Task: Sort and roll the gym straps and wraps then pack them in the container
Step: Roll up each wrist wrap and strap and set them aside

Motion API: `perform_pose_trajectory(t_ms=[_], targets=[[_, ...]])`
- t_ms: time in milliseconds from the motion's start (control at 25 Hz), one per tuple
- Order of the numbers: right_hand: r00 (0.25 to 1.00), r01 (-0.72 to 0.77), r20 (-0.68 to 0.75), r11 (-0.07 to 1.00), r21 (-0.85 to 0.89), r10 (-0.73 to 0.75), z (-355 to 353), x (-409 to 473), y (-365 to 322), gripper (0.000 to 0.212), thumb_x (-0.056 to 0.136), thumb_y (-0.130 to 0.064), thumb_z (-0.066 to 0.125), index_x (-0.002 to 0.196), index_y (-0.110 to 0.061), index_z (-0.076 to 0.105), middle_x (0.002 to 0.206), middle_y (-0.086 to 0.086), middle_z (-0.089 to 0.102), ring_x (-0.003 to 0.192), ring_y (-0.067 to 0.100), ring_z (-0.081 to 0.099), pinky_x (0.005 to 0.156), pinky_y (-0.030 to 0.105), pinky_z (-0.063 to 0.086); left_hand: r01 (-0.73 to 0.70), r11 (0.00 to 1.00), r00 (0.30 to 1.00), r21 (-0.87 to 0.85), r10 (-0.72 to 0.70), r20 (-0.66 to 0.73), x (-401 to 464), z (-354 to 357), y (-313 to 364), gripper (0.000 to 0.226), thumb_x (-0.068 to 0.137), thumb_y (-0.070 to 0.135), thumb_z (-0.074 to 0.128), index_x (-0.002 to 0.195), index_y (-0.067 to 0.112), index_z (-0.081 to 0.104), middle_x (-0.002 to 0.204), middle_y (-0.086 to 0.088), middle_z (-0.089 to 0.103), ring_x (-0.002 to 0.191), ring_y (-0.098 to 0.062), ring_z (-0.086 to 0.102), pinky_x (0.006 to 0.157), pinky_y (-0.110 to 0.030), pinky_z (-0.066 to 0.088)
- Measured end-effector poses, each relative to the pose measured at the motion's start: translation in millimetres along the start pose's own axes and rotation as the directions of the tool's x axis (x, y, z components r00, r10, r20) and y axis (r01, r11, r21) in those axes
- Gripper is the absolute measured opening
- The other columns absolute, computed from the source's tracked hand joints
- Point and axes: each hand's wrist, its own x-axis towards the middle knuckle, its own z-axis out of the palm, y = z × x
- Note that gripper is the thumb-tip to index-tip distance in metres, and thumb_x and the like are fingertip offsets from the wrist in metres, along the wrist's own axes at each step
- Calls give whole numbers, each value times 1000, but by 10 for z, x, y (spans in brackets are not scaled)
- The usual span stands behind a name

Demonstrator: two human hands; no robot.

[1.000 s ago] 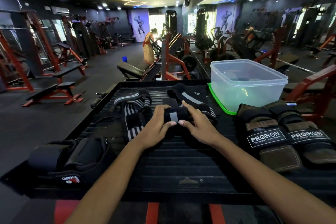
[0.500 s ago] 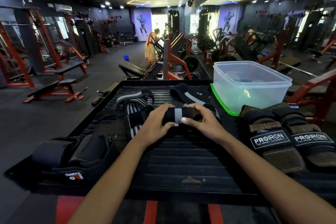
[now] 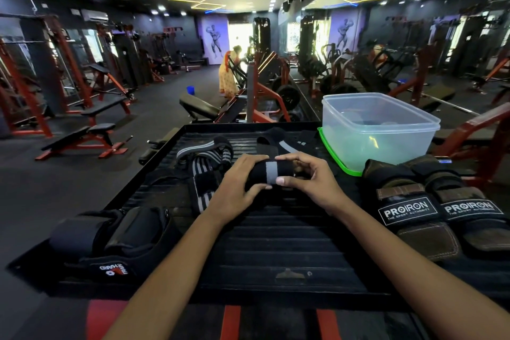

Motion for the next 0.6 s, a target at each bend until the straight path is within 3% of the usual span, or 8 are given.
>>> perform_pose_trajectory(t_ms=[280,480,600], targets=[[1000,-22,-19,1000,9,22,7,0,3,41,68,-3,84,106,-14,72,104,2,72,100,14,68,90,29,53,2,1000,998,-14,-3,-55,4,5,19,42,82,24,75,118,9,61,111,-3,61,105,-9,56,93,-14,40],[998,-17,-55,997,-78,12,21,-9,-32,44,64,-5,86,100,-26,71,100,-8,64,94,-5,61,86,12,45,43,998,998,-39,-45,-51,14,8,13,38,80,29,75,112,11,64,107,-1,62,102,-8,58,90,-13,41],[995,-28,-96,988,-150,13,20,-4,-11,47,61,-9,88,99,-30,71,104,0,54,96,-11,51,87,4,37,86,992,994,-88,-92,-66,16,3,14,38,76,29,78,109,14,67,106,1,63,101,-6,58,89,-11,42]])
